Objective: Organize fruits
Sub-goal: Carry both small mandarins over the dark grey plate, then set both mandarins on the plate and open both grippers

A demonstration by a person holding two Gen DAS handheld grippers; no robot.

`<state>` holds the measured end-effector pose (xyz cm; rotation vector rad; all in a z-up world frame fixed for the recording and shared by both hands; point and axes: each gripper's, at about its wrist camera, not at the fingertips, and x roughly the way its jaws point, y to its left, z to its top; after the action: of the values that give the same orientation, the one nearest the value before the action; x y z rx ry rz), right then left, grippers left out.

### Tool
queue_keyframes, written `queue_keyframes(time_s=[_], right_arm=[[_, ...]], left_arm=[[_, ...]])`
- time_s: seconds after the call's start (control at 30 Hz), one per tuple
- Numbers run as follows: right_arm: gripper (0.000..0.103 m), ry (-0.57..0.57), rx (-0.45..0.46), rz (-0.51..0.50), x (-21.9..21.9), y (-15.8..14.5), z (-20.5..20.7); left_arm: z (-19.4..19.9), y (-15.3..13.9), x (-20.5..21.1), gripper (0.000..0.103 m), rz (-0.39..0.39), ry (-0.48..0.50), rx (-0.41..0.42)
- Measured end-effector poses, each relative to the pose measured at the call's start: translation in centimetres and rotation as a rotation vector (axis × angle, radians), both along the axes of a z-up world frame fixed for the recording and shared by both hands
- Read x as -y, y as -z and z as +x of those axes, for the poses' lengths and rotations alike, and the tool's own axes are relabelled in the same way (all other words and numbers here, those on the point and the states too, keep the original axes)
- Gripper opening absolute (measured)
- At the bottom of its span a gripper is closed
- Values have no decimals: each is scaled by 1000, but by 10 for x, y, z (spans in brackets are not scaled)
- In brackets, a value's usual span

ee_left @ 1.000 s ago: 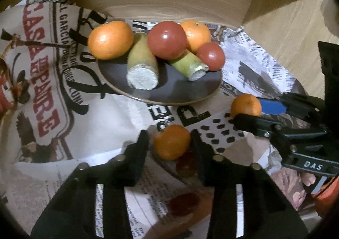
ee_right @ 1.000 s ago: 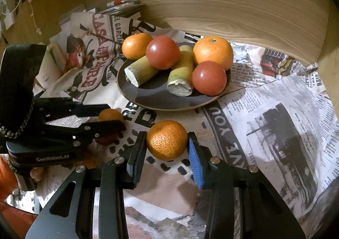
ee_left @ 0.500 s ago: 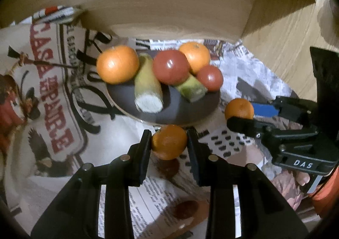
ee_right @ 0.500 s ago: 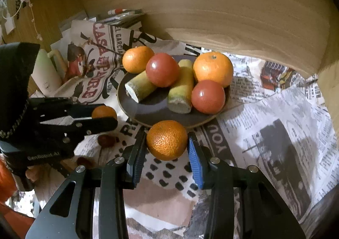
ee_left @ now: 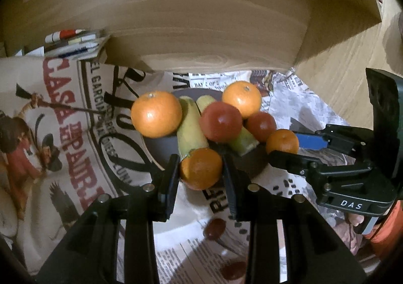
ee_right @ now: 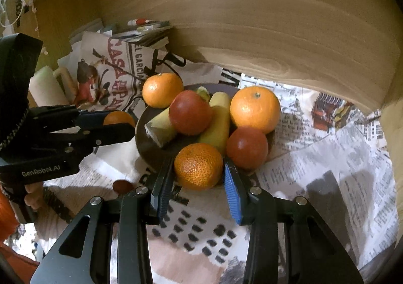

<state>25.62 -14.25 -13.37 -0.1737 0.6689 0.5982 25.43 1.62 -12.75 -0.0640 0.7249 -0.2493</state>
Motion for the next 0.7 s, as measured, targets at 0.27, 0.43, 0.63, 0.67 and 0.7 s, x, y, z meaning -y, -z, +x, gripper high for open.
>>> queue_keyframes(time_s=[0.27, 0.43, 0.63, 0.67, 0.7], right_arm=[[35, 12, 23, -1, -2, -7, 20], [35, 17, 37, 1, -1, -11, 32], [35, 17, 31, 14, -1, -14, 46], [35, 23, 24, 16, -1, -14, 48], [35, 24, 24, 16, -2, -14, 49]], left_arm=[[26, -7, -6, 34, 12, -17, 17], [36, -17, -6, 34, 17, -16, 37], [50, -23, 2, 34, 37, 3, 47], [52, -22, 4, 34, 36, 9, 46], [55, -22, 7, 34, 36, 14, 46]])
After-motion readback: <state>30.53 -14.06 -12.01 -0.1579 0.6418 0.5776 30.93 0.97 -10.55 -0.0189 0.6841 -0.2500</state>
